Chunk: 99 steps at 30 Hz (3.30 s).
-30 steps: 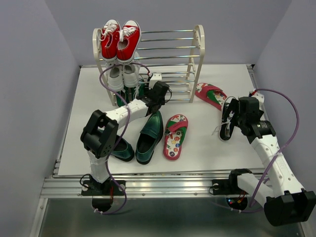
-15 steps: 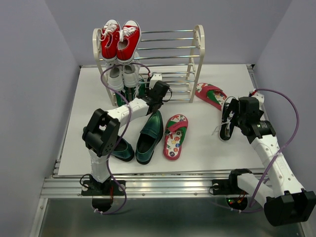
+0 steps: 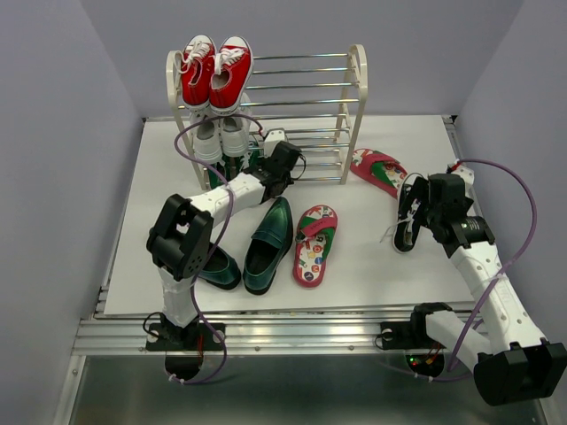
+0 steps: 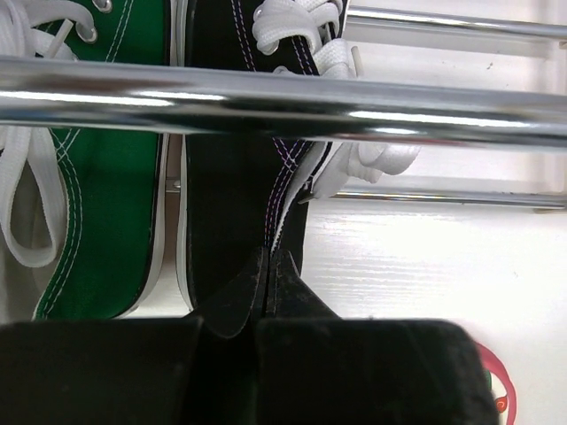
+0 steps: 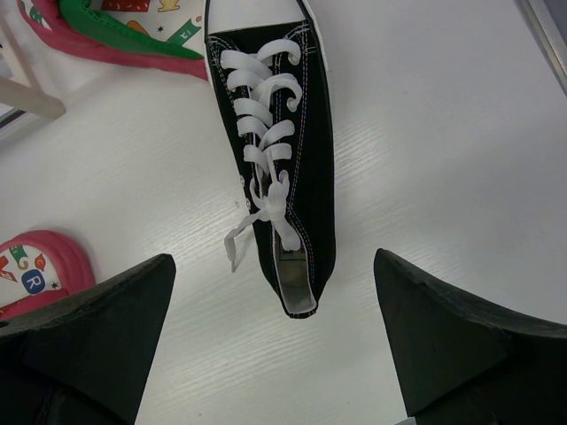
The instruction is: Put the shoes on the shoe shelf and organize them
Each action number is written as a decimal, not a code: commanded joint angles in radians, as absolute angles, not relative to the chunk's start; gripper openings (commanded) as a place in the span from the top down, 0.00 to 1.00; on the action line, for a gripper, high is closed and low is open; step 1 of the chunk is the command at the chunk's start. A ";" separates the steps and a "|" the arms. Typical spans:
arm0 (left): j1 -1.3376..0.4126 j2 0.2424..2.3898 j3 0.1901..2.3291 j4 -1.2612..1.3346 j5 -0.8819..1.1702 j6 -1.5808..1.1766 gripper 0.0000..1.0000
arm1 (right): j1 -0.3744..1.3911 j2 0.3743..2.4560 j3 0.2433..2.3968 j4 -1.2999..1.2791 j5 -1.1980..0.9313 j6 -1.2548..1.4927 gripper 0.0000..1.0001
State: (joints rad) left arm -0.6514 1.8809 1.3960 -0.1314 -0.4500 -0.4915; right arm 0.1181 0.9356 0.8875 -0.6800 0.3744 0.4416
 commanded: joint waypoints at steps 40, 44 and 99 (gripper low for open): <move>-0.792 1.112 1.009 -0.298 -0.459 -0.543 0.01 | 0.117 1.100 0.767 -0.746 0.354 0.693 0.00; -0.792 1.086 0.999 -0.313 -0.457 -0.534 0.01 | 0.117 1.149 0.733 -0.683 0.342 0.693 0.02; -0.792 1.083 0.934 -0.293 -0.482 -0.526 0.01 | 0.152 0.928 1.000 -0.999 -0.350 0.377 0.99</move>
